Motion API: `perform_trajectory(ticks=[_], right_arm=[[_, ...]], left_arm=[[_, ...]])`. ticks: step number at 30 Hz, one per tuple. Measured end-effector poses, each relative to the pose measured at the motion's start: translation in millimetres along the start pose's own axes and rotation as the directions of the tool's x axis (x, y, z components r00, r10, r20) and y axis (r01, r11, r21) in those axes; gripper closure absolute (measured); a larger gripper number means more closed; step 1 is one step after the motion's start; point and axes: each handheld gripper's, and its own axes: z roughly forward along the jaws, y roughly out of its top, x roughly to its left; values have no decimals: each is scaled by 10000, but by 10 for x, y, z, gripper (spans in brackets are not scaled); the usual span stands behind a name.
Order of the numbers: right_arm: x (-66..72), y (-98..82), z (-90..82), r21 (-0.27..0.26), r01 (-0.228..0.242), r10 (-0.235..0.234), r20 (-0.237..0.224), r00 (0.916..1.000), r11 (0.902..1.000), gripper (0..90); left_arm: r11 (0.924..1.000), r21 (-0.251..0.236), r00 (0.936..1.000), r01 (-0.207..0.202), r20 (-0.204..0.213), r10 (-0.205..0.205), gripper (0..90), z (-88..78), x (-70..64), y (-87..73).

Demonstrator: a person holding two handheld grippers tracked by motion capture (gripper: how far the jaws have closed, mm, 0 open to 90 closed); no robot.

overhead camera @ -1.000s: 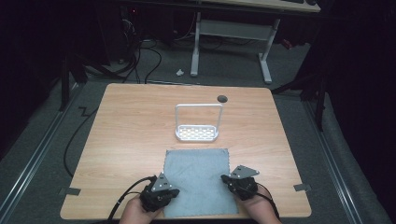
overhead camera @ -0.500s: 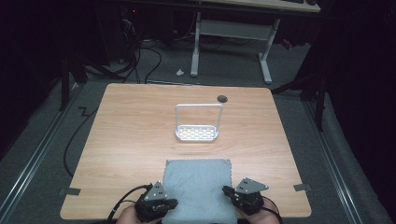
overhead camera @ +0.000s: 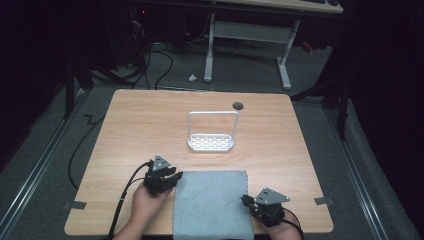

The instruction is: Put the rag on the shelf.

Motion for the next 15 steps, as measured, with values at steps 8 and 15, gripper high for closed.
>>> perform_trajectory(ticks=[8, 15], right_arm=[[-64, -4, 4, -161, -325, 327, 184, 9993, 9993, 801], [-208, 205, 48, -708, -1263, 1302, 535, 9901, 9895, 664]], left_arm=[[9967, -12, 9951, -812, -563, 810, 799, 70, -110, -37], [9988, -3, 9987, -494, -82, 494, 885, 58, -65, -46]])
